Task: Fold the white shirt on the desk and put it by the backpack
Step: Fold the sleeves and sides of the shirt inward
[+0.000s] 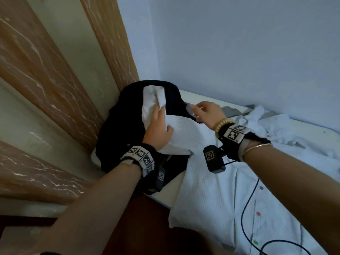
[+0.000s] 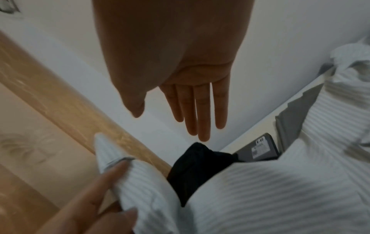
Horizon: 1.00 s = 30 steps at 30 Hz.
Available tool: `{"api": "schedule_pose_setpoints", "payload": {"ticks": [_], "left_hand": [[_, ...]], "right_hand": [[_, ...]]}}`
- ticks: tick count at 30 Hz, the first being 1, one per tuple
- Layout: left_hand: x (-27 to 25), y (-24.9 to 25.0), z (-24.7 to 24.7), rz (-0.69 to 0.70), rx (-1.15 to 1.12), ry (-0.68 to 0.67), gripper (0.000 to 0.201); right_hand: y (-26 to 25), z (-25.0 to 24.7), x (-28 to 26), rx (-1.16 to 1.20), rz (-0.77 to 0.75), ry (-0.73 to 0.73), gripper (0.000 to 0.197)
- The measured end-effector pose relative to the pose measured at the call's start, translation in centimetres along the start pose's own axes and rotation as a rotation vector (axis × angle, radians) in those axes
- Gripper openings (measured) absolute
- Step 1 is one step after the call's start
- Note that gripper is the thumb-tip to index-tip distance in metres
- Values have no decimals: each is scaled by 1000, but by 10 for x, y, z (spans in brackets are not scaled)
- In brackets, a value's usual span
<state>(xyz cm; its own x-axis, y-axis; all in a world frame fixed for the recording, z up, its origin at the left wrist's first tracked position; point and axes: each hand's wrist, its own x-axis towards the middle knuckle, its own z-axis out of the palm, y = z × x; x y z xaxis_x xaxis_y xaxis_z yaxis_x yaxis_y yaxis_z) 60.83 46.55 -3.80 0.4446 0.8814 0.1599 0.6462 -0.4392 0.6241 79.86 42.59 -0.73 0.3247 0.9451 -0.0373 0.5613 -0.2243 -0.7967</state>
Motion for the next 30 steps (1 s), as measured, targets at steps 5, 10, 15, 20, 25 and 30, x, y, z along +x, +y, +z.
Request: {"api": "schedule_pose_setpoints", "payload": {"ticks": [5,10,15,20,25,30], "left_hand": [[-12,46,39,223,101,-201,74],[-26,71,73,467,171,-364,69],[-30,85,90,561,88,-275,36],[-19,87,113,544,221,-186,45],[-8,92,153,426,364,-316,36],[-9,108,191,194,506,-614,51]], "right_hand": [[-4,-22,-17,-47,28,-132,77],[21,-39,-27,-321,46,-8,45],[55,-80,-43,-285,141,171,25],[86,-127,-68,-132,167,397,27],[123,-168,-98,-38,145,558,32],[168,-208,-124,-79,148,521,54]]}}
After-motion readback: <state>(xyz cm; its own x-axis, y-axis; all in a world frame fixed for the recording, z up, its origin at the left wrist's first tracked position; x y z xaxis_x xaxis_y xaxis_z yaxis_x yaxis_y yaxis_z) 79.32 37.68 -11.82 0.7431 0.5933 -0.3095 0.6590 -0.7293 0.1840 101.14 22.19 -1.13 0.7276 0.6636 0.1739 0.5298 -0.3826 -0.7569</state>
